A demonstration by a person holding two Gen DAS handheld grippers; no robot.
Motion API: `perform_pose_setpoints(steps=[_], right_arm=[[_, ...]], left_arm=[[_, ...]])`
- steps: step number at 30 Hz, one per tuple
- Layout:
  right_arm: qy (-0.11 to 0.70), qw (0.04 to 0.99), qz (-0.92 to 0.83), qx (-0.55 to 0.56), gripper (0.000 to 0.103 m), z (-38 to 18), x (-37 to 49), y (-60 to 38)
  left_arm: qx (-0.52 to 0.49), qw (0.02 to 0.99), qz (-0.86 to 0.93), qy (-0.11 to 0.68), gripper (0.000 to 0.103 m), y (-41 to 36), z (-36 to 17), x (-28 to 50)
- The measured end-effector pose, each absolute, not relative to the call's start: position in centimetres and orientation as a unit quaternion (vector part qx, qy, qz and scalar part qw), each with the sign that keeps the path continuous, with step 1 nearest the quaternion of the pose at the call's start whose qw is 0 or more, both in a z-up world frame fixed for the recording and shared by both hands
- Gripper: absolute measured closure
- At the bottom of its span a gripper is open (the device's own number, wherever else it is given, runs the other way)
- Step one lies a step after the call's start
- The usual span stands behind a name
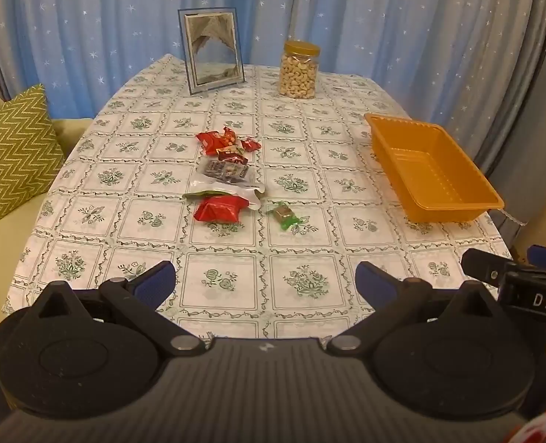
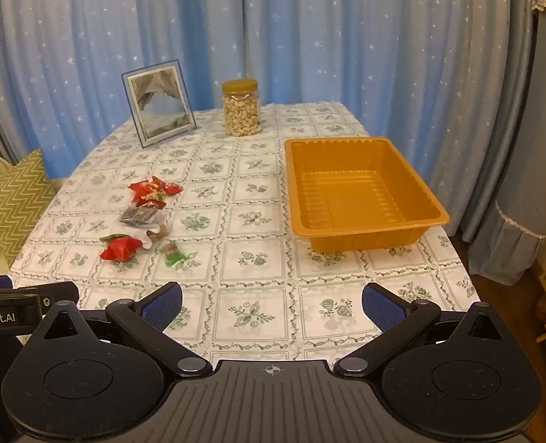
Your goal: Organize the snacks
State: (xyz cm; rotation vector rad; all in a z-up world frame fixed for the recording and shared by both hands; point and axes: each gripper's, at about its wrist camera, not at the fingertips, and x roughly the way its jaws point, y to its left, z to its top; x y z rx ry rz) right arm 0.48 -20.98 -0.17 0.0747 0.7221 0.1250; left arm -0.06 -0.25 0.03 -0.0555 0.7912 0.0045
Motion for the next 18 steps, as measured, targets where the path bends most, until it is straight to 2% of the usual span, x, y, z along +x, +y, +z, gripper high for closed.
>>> perform_pose_setpoints(steps=[18], right_arm=[[0.351,0.934,0.057,0.035,0.000,-0.24,0.45,-20.97]], left_arm=[[-0.037,0.926,-0.005,0.377,0.000,-0.22,0.44,-0.16]])
